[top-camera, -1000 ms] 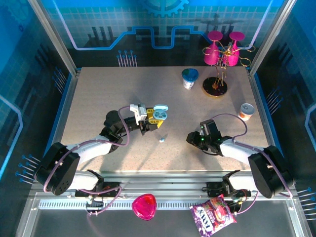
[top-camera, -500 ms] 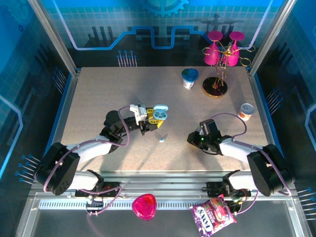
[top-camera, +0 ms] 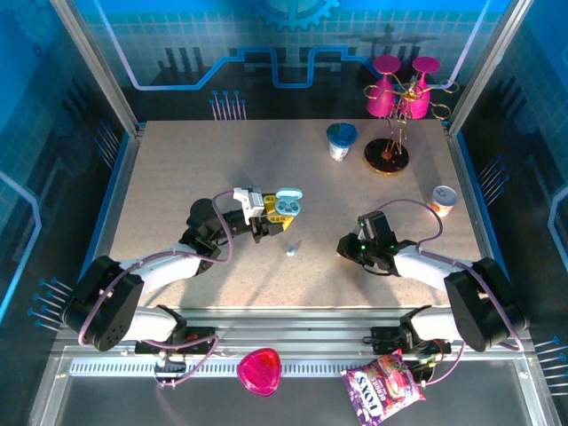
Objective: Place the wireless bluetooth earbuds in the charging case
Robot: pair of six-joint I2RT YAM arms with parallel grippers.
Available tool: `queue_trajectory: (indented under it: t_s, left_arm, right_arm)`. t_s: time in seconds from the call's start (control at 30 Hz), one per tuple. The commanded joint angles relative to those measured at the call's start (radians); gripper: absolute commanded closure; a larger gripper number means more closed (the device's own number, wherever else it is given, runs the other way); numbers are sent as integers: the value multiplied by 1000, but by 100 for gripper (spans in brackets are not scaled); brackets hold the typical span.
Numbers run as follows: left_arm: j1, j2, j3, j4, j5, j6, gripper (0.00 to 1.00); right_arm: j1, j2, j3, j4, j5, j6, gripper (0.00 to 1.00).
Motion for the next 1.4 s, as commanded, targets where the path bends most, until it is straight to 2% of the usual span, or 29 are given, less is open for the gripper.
queue_trajectory:
  t_s: [0.0,0.17,0.43,0.6,0.87,1.37]
  left_arm:
    - [-4,-16,-15,16,-13,24,68]
    - [-4,-21,-18,14,-16,26,68]
    - [-2,-16,-16,15,-15,25,68]
    - [-4,-22,-16,6,-16,29,68]
    - [-2,-12,-12,11,-16,29,68]
    - [-4,1,-4,21,-12,23,68]
  right_arm:
    - [-8,14,42,-43,16,-62,71]
    - [-8,14,64,-81,52,-135,65]
    - [-8,78,98,-65,-22,-201,59]
    - [-7,110,92,-41,-47,-195,61]
    - [-7,72,58,-21,-78,-178,68]
    - [0,134,80,-22,-98,-205,72]
